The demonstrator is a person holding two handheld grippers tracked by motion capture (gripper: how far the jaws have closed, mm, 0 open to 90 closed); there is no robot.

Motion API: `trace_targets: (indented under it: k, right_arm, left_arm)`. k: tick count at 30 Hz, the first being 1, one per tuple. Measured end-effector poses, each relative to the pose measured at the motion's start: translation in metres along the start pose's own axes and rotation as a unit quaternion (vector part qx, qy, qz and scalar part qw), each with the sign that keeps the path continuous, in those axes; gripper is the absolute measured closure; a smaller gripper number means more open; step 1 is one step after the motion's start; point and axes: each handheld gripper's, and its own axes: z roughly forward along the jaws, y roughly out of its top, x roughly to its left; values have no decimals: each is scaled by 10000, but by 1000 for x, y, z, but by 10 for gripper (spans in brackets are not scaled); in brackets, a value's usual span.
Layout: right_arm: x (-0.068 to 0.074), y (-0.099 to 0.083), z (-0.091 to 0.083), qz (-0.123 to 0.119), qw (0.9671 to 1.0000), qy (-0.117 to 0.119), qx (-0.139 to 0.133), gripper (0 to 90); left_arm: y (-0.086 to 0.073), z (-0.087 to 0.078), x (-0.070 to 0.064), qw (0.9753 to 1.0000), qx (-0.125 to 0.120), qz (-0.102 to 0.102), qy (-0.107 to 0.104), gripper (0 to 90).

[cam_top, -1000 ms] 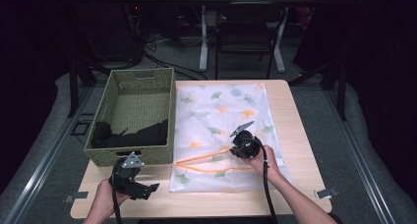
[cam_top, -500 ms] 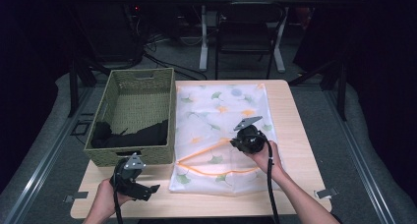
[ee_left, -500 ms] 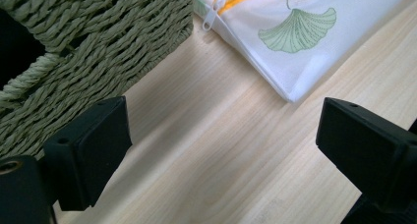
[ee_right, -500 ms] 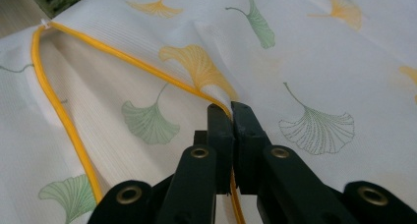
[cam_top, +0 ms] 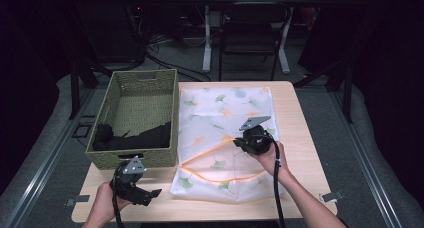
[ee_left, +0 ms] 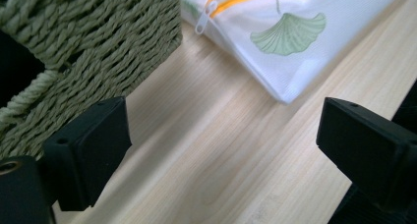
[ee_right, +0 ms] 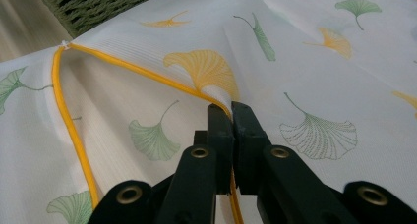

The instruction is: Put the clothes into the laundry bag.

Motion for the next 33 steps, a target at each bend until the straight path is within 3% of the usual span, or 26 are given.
trace_targets:
  k: [6, 9, 14, 25, 27, 33]
  right_arm:
    - [0, -3, 3, -68, 9999, 19, 119, 880]
    - [1, -4, 4, -90, 9998, 32, 165, 880]
    - [1, -4, 5, -149, 9997, 43, 186, 880]
    - [2, -3, 5, -179, 9996, 19, 225, 881]
    - [2, -4, 6, -219, 9995, 9, 246, 882]
    - [2, -4, 6, -275, 9993, -6, 256, 881]
  left_arm:
    - [5, -8, 3, 9997, 77, 219, 14, 3]
    - [8, -14, 5, 9995, 37, 317, -7, 1]
    - [13, -23, 6, 9989, -83, 446, 139, 1]
    - [34, -48, 20, 9979, -266, 481, 354, 1]
    - [38, -50, 24, 9985, -190, 441, 270, 0]
    - [50, -48, 35, 9978, -134, 561, 329, 2]
